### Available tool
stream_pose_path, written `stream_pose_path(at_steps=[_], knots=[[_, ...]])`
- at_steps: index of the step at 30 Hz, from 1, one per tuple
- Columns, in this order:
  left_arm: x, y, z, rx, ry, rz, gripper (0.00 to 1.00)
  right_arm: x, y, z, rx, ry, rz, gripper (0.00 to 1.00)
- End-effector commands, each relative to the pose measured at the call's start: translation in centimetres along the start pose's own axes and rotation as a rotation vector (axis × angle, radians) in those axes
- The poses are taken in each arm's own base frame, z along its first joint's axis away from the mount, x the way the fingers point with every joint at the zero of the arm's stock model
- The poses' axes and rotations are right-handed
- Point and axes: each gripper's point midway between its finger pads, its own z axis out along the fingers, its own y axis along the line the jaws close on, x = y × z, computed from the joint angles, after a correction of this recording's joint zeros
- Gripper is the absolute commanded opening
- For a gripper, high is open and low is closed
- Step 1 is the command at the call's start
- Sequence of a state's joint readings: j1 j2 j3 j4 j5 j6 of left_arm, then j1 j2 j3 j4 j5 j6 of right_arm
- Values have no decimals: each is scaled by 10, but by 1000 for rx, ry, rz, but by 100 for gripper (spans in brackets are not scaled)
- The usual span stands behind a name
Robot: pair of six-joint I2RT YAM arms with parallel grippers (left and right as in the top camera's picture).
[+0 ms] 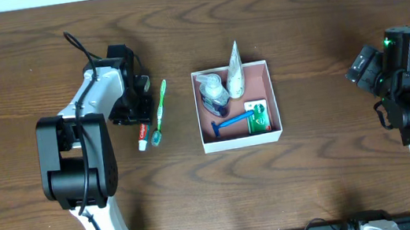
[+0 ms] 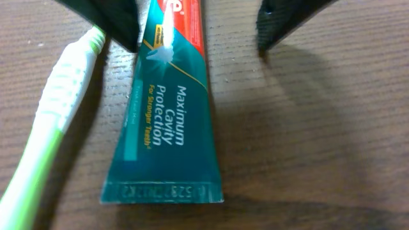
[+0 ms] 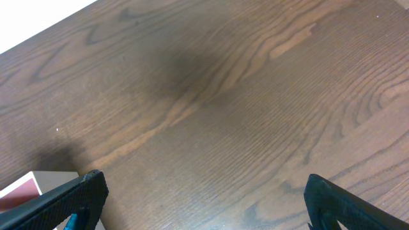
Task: Pack container
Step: 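Grasp the Colgate toothpaste tube with the left gripper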
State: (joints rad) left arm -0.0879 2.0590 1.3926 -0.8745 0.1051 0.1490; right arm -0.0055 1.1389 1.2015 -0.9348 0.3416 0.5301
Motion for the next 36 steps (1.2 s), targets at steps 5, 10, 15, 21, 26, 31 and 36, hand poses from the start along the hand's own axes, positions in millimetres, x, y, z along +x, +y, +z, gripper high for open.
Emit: stream_pose_path(at_steps=[5,10,15,21,26,31,36], knots=[[8,-3,6,18,40,5,30,-4,-4,-1,16,-14,3,99],[7,-4,-22,12,19,6,29,-4,-4,-1,16,-14,3,99],[5,-5,-87,-9,-70,8,28,-4,-4,-1,16,-14,3,99],[14,-45,-166,57,-260,83,28,-4,-4,-1,16,-14,3,99],[28,-92,-201,49,-371,230,27,-4,-4,-1,16,-14,3,99],[26,-74,-203,-140,-389,212,44,-4,-4,-1,16,-14,3,99],[-6,-48,-169,-143,-417,76,63,-4,-4,-1,16,-14,3,99]])
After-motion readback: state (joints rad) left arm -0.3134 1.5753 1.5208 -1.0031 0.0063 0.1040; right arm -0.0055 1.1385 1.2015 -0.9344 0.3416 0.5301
